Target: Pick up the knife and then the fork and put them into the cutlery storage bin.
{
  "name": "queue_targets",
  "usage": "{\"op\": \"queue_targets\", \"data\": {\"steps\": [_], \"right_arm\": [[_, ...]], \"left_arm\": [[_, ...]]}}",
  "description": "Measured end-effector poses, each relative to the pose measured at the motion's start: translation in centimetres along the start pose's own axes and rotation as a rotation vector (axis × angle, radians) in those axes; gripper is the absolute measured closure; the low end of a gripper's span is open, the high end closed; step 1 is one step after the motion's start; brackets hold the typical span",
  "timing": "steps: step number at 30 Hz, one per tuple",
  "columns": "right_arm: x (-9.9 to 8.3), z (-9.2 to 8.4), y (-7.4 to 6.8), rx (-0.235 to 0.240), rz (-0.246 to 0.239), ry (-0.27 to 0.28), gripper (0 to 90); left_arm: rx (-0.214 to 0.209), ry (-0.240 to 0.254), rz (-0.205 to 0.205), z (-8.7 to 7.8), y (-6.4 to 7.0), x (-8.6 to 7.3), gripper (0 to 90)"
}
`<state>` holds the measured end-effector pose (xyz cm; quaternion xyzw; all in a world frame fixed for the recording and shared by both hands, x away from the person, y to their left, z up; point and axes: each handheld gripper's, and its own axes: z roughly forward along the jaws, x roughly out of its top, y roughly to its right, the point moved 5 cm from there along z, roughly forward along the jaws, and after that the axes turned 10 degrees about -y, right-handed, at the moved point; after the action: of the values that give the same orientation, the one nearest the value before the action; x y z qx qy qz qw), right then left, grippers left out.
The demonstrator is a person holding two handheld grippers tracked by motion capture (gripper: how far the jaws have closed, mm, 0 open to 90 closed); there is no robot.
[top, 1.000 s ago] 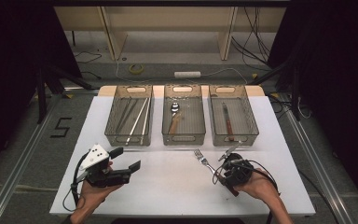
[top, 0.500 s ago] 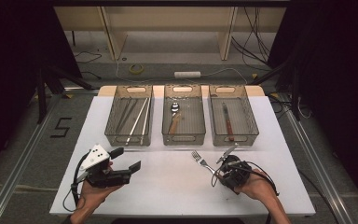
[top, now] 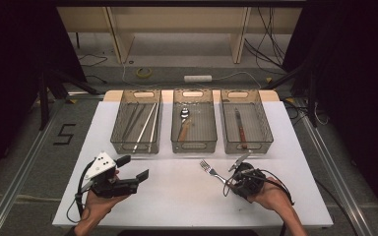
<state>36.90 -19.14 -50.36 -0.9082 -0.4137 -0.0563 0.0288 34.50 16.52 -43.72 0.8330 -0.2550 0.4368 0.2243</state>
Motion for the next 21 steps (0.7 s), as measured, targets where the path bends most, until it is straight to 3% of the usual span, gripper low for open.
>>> {"op": "queue_targets", "data": {"steps": [21], "right_arm": [[0.1,-1.3,0.5,-0.005,0.006,0.079,77.0]], "left_arm": [[0.005,0.004,-0.004,-0.1,-0.1,0.0,15.8]]}}
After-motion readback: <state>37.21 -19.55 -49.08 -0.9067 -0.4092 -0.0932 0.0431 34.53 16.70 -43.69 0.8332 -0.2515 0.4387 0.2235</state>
